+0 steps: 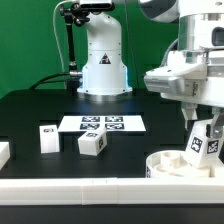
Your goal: Assemble stool
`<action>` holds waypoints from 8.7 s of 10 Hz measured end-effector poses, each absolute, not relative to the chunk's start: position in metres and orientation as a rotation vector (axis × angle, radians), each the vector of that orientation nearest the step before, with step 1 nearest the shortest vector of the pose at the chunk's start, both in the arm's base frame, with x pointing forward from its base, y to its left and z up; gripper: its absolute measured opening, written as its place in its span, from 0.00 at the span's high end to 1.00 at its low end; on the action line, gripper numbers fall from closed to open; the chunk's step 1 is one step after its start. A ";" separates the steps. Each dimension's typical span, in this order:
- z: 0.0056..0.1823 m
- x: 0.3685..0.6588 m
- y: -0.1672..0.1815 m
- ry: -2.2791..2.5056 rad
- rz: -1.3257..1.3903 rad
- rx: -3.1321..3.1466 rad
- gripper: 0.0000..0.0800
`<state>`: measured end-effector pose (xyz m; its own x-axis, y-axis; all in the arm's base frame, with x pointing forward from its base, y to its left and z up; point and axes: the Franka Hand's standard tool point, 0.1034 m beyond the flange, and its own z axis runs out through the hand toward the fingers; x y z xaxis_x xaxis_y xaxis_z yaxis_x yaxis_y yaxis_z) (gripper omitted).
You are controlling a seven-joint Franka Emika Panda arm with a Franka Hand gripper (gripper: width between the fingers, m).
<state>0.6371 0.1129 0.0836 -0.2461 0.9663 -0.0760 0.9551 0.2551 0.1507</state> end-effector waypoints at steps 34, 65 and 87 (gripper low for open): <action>0.077 0.627 0.112 -1.184 0.187 3.065 0.57; 0.102 0.628 0.127 -0.593 -0.032 3.310 0.19; 0.092 0.632 0.090 2.231 0.025 2.272 0.19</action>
Offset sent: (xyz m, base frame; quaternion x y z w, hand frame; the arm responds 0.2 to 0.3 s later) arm -0.0057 -0.0003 -0.0071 0.0314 0.0646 0.1672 0.9833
